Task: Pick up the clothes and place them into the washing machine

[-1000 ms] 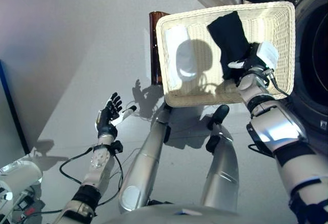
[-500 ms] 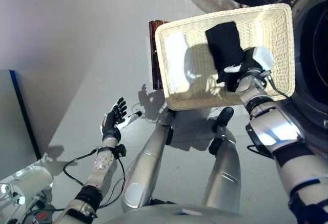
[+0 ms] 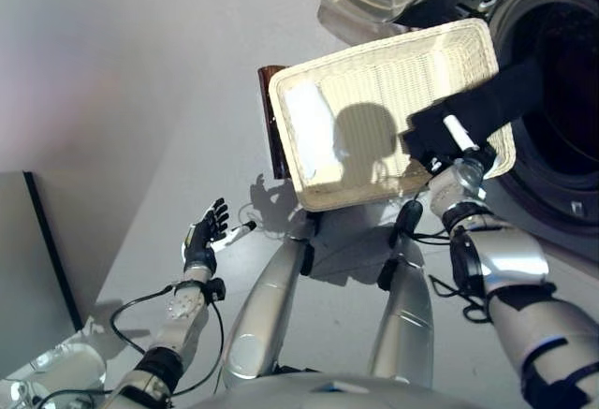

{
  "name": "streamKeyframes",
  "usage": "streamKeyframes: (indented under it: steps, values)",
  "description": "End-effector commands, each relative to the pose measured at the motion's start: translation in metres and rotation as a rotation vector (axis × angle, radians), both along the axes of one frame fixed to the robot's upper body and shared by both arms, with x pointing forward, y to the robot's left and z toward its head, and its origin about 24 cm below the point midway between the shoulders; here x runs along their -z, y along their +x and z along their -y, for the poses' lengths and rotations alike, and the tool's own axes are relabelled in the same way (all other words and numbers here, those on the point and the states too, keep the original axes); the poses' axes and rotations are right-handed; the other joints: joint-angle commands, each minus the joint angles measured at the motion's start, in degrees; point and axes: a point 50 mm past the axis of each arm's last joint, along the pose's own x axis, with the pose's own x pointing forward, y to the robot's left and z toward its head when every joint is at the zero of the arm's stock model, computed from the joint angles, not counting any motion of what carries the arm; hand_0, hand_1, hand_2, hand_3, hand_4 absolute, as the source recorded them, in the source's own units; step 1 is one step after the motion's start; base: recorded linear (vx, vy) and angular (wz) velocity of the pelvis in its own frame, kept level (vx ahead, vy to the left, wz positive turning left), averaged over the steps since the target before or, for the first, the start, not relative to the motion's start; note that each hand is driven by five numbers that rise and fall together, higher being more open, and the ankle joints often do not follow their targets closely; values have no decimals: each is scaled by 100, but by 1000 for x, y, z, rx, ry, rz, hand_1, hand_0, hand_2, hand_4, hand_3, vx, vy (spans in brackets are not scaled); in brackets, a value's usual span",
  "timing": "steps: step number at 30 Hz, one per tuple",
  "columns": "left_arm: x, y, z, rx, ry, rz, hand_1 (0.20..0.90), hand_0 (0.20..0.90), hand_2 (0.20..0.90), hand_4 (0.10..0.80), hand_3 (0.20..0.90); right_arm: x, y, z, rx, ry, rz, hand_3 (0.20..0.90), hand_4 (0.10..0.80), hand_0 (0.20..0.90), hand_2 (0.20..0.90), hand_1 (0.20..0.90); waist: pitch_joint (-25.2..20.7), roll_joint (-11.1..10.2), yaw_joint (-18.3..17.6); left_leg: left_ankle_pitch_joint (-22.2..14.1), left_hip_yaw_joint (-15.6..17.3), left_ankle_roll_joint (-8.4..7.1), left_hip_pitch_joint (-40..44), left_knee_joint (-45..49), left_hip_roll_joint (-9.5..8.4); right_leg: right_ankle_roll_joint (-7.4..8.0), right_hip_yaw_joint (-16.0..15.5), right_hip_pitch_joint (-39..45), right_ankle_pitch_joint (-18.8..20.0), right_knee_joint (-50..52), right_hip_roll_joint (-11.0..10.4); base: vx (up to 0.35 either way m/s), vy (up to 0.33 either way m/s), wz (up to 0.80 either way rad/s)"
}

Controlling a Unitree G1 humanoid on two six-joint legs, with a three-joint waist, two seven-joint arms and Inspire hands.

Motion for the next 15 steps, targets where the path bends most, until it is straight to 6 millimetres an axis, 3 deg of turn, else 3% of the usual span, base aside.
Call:
streamKeyframes:
  steps: [1,10,11,12,15]
  values:
    - [10,-20,-12,-53,-4,-25,900,900,900,800,900,-30,1,16,71,-45,208,200,300,200,200,200,-391,429,-44,102,-194,-495,-72,-428,90,-221,-100,344,-773,370,128,32,0,-2]
    - [21,-32,-8,-63,-34,-76,900,900,900,800,900,-37,-2,23,106,-75,229,200,300,200,200,200,-535,564,-115,104,-129,-504,89,-531,102,-234,-19,439,-811,349,179,20,-8,-3]
    - [22,-34,-11,-71,-40,-76,900,900,900,800,900,-59,-3,39,142,-129,268,200,300,200,200,200,-574,579,-123,117,-121,-520,116,-577,108,-238,-8,451,-818,335,193,18,-14,-6]
    - [22,-34,-10,-70,-42,-75,900,900,900,800,900,-60,-3,39,143,-130,268,200,300,200,200,200,-570,585,-117,118,-120,-520,118,-580,109,-238,-7,451,-818,334,194,27,-26,-9]
    - [23,-39,-16,-78,-36,-83,900,900,900,800,900,-130,-9,75,217,-311,359,200,300,200,200,200,-643,599,-101,145,-131,-543,154,-653,137,-230,13,443,-806,289,220,14,-12,-4]
